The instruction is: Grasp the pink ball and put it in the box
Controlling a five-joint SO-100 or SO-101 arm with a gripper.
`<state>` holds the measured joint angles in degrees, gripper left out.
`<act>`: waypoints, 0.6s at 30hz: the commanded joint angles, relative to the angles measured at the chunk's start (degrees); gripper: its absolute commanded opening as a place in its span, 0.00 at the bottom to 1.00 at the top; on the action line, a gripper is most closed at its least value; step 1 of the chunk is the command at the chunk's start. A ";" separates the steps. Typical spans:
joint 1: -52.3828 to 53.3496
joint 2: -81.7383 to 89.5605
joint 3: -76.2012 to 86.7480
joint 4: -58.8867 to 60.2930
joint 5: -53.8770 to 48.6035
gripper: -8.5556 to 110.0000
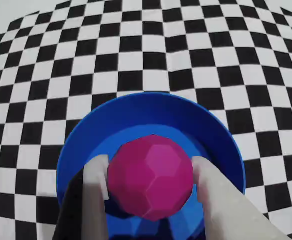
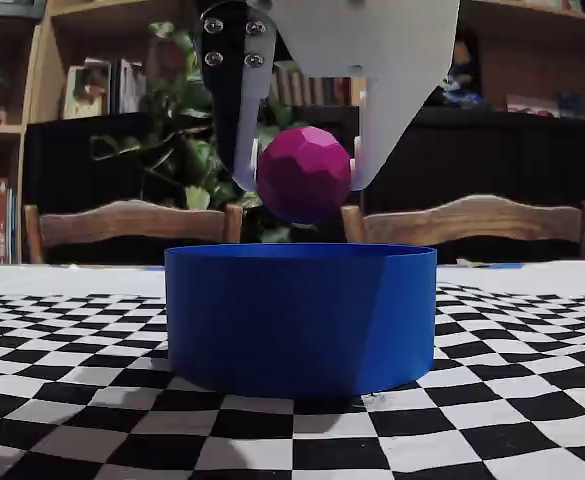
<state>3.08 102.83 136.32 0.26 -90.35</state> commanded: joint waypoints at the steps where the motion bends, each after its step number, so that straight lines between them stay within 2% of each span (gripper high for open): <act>1: -0.62 0.18 -0.26 -1.14 0.35 0.07; 18: -0.62 -0.09 -0.70 -1.32 0.35 0.07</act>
<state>3.08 102.83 136.32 0.18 -90.35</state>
